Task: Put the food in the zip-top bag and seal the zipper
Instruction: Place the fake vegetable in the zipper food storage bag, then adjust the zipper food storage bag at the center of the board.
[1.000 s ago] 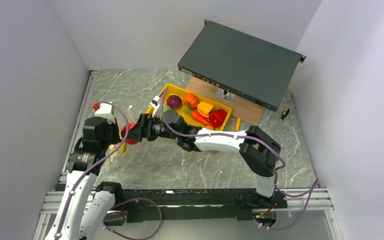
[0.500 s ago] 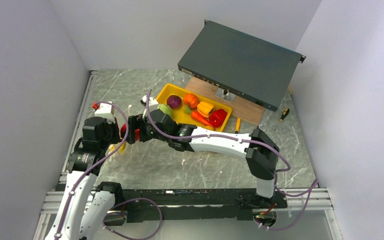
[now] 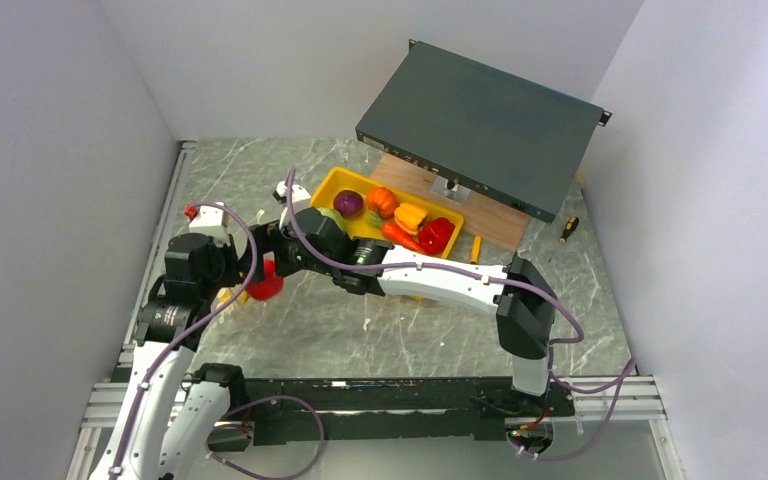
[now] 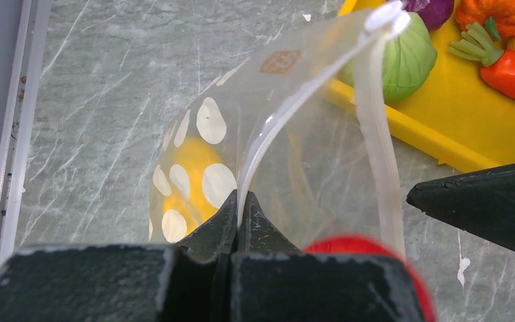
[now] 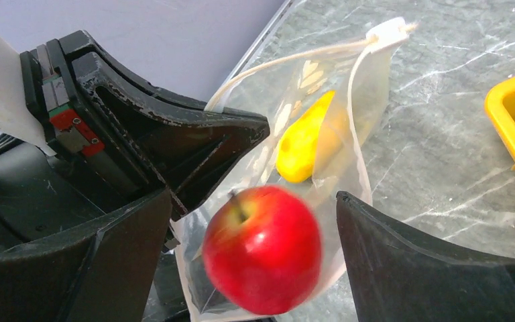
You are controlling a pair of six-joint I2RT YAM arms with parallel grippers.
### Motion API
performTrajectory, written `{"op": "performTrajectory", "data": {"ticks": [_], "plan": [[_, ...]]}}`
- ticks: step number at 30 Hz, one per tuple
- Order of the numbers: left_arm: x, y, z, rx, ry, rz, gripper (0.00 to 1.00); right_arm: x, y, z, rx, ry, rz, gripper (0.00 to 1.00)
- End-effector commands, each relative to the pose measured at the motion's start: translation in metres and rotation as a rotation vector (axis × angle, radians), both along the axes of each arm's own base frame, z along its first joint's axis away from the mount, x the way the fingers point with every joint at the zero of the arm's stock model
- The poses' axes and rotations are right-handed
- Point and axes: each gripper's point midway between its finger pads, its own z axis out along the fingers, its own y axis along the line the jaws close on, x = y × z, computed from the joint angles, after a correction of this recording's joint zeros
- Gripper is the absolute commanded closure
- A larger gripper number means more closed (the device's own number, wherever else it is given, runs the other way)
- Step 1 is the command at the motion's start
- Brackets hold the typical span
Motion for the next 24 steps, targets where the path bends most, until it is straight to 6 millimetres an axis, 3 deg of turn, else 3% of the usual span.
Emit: {"op": "performTrajectory", "data": {"ticks": [1, 6, 11, 15, 19, 24], "plan": [[0.004, -0.002, 0.008, -0.007, -0.037, -0.008, 1.00, 0.004, -0.001, 0.027, 0.051, -0.044, -0.002, 0.07], [0.004, -0.001, 0.006, -0.003, -0.028, 0.000, 1.00, 0.007, -0.011, 0.012, 0.021, -0.036, -0.020, 0.07], [0.004, 0.000, 0.005, 0.000, -0.021, 0.006, 1.00, 0.010, -0.032, 0.012, 0.022, -0.026, -0.030, 0.07], [0.004, 0.001, 0.006, 0.001, -0.023, 0.009, 1.00, 0.017, -0.048, 0.006, 0.058, 0.019, -0.075, 0.18], [0.003, 0.002, 0.006, 0.003, -0.025, 0.014, 1.00, 0.006, -0.039, -0.012, 0.079, 0.097, -0.029, 0.31], [0.003, 0.003, 0.006, 0.006, -0.024, 0.018, 1.00, -0.003, -0.027, -0.028, 0.089, 0.162, 0.015, 0.40]]}}
